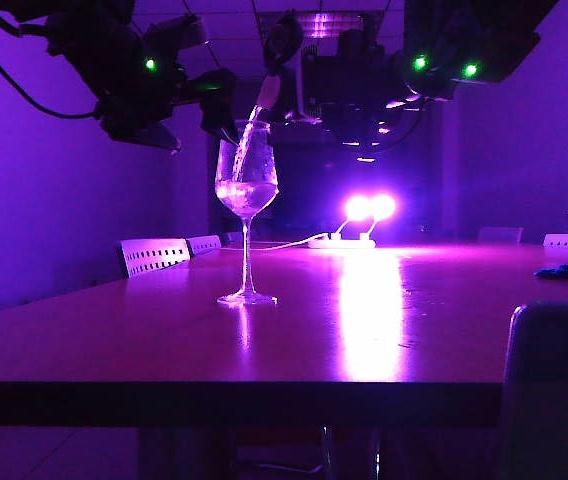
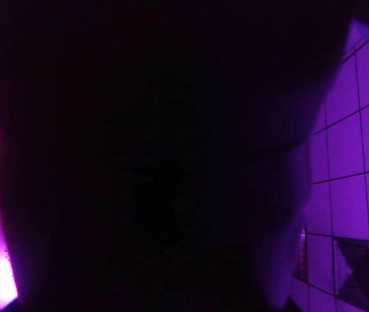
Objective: Pick up the black thermos cup, pour some water from it into the stemmed glass, and then put the thermos cup back on the table.
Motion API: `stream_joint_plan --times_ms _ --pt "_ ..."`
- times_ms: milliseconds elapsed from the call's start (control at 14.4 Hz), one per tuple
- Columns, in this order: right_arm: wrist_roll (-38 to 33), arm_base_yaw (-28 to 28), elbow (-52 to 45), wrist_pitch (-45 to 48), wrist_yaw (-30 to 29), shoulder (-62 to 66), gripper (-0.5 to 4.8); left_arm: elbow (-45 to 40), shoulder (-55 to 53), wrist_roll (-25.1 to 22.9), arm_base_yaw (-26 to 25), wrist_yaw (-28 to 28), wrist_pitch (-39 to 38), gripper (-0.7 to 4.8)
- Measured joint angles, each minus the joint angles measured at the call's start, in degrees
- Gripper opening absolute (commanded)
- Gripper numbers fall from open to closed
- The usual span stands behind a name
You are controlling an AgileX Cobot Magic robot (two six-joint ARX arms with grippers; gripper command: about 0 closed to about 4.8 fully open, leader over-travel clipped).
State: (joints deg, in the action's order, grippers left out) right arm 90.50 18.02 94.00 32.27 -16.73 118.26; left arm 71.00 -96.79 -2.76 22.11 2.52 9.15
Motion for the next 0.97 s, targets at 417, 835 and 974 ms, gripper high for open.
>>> stream_joint_plan --times_ms 417,835,974 --pt "0.0 -0.11 0.0 0.04 0.02 0.0 1.13 0.0 0.0 0.0 0.0 0.0 -0.02 4.79" --pt "1.07 -0.2 -0.02 0.37 0.02 0.0 1.13 0.0 0.0 0.0 0.0 0.0 -0.42 4.79" --pt "1.01 -0.22 0.0 0.37 0.02 0.0 1.14 0.0 0.0 0.0 0.0 0.0 -0.42 4.79"
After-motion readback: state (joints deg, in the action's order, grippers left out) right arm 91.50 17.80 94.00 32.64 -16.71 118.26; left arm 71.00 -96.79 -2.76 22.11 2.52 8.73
